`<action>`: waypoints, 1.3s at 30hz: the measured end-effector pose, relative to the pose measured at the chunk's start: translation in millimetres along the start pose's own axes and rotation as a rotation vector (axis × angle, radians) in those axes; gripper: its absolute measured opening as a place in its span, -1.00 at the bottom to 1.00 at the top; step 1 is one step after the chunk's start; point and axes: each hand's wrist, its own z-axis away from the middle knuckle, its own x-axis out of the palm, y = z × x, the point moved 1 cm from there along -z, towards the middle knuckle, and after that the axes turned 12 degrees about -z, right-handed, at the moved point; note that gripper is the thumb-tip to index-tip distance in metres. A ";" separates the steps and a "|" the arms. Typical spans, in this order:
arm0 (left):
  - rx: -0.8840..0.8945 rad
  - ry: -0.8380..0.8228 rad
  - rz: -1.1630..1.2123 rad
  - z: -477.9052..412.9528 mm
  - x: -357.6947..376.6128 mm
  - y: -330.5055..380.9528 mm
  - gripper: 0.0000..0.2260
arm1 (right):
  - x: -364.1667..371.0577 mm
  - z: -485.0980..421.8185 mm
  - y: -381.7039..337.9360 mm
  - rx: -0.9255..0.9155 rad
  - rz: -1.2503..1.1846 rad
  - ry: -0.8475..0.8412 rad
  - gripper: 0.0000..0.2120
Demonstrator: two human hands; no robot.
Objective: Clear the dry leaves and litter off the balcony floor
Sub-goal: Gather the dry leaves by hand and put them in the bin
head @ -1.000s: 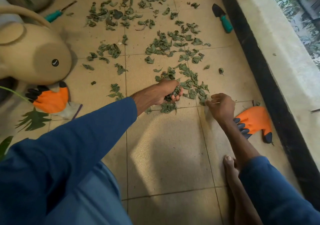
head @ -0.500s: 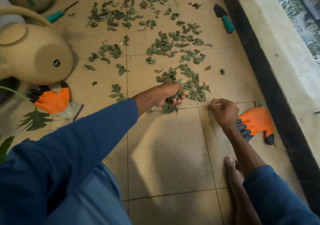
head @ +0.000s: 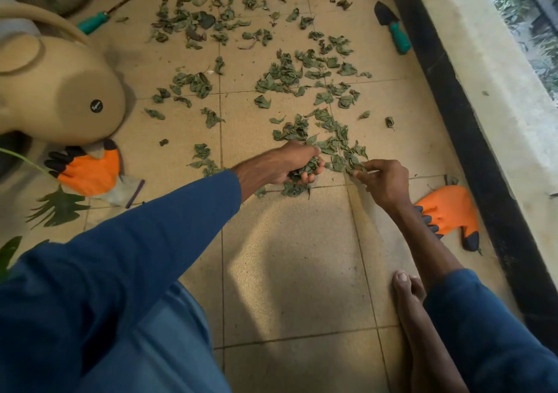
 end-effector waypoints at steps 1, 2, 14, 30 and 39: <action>-0.001 -0.001 -0.002 -0.1 -0.7 -0.5 -0.77 | 1.9 -2.4 0.8 -0.053 0.058 -0.020 -0.87; -0.001 -0.003 -0.002 -0.2 -1.2 -0.8 -0.77 | 4.1 -3.7 1.5 -0.108 0.116 -0.046 -0.86; -0.004 -0.010 -0.017 -5.3 0.9 2.6 -0.76 | 0.9 38.5 17.1 -0.234 0.296 -0.217 -0.94; 0.021 -0.033 -0.030 -4.2 3.4 6.8 -0.74 | -11.8 23.8 5.1 -0.088 0.157 -0.199 -0.87; 0.010 -0.021 -0.041 -4.4 -2.0 -0.1 -0.78 | 2.1 14.9 22.0 -0.082 0.322 -0.206 -0.64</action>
